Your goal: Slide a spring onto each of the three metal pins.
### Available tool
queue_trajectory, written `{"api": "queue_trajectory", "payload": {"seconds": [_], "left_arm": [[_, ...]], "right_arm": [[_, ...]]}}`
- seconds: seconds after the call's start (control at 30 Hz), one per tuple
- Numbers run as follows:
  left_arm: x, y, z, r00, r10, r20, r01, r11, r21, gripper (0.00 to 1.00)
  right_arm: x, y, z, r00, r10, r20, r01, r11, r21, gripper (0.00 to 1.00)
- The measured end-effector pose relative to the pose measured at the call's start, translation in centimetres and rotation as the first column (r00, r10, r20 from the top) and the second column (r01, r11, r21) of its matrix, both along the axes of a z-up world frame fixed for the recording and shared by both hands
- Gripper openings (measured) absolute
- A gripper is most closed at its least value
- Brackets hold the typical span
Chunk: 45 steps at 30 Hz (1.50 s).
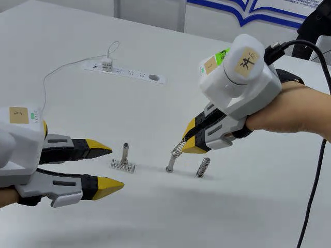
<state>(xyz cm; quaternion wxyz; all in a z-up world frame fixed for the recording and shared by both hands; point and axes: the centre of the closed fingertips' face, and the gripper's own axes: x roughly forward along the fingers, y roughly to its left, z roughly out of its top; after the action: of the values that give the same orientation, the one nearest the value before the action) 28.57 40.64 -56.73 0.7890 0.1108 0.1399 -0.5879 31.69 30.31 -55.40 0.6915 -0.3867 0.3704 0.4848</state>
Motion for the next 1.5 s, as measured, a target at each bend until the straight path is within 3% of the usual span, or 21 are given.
{"api": "queue_trajectory", "payload": {"seconds": [0.23,0.5,1.23,1.5], "left_arm": [[0.2,1.0,0.1,0.999,0.033,-0.004,-0.033,0.999,-0.008,0.45],[0.1,1.5,-0.1,0.999,0.051,-0.013,-0.051,0.999,-0.009,0.46],[0.1,2.0,-0.1,0.998,0.066,-0.015,-0.066,0.998,-0.006,0.46],[0.1,2.0,-0.3,0.998,0.068,-0.019,-0.068,0.998,-0.003,0.45]], "right_arm": [[1.7,-0.5,-0.9,1.0,-0.007,-0.008,0.007,0.999,-0.041,0.12],[2.3,-0.7,-1.8,1.0,-0.002,-0.029,-0.001,0.996,-0.088,0.12],[2.8,-0.6,-4.0,0.995,0.002,-0.095,-0.015,0.99,-0.138,0.12],[3.1,-0.4,-5.5,0.993,0.015,-0.117,-0.035,0.985,-0.169,0.12]]}}
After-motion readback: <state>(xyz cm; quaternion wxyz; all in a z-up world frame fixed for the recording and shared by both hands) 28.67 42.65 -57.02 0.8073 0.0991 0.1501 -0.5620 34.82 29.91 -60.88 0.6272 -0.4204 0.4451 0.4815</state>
